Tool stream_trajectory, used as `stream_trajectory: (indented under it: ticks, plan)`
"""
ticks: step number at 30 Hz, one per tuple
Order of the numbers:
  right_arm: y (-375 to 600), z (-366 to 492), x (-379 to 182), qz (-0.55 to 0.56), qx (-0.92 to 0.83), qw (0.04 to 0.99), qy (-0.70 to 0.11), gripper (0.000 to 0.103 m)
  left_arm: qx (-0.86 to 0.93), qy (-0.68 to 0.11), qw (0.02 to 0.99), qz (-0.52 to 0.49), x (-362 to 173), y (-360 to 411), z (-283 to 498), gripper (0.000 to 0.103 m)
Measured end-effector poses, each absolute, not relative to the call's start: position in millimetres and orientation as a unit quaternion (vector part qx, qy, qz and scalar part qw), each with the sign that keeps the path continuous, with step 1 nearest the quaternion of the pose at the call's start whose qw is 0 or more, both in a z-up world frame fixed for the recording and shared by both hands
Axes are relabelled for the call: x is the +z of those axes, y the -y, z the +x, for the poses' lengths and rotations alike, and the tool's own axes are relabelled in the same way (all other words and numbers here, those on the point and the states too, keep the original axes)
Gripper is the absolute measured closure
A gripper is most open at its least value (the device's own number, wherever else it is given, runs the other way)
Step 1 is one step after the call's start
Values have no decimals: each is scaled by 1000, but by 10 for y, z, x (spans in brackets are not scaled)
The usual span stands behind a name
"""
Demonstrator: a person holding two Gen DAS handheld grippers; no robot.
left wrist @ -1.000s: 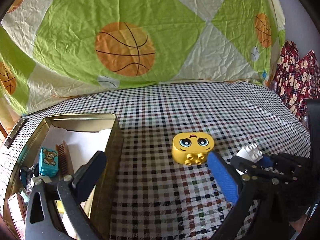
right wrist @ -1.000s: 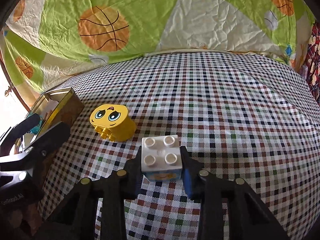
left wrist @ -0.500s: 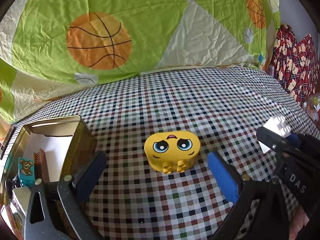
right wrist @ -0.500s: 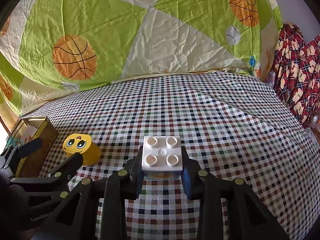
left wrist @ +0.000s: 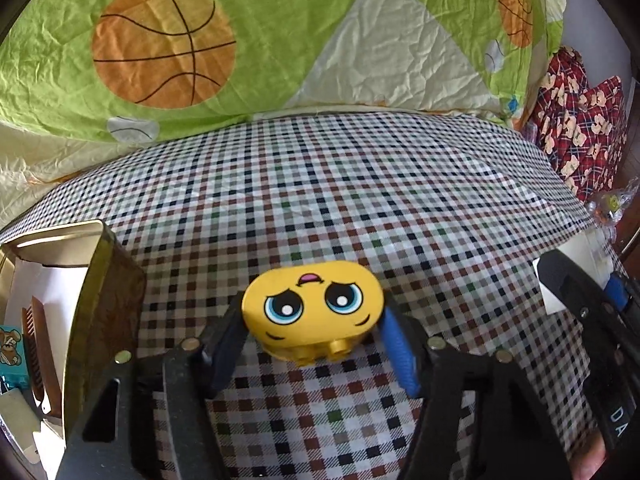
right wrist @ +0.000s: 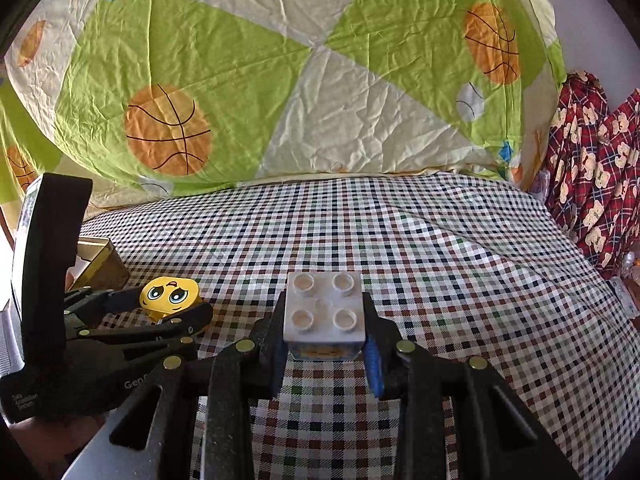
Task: Organize rigid objects
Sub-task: 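Grasp the yellow face block with the left gripper while the right holds the white block, then lift the yellow and white blocks and carry them toward the tin with both grippers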
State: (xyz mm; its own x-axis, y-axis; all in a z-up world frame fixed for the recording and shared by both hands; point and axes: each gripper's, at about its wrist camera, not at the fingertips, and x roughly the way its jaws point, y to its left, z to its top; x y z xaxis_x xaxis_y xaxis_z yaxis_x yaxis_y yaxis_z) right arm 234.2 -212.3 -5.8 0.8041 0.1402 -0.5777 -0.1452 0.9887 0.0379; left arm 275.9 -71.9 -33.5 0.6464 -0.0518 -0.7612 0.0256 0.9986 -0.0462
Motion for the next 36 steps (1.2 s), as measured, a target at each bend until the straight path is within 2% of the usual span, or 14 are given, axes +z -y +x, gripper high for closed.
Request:
stream_trajectory:
  ticks: [9,36]
  plan:
    - [2141,2234,13,0,79,960,-269,69,-19,-384,923,-17,-233,655,2481,40]
    - [2017,1897,91,-11,93,968,-233,69,33,-256,966,25,61,608,1654,40]
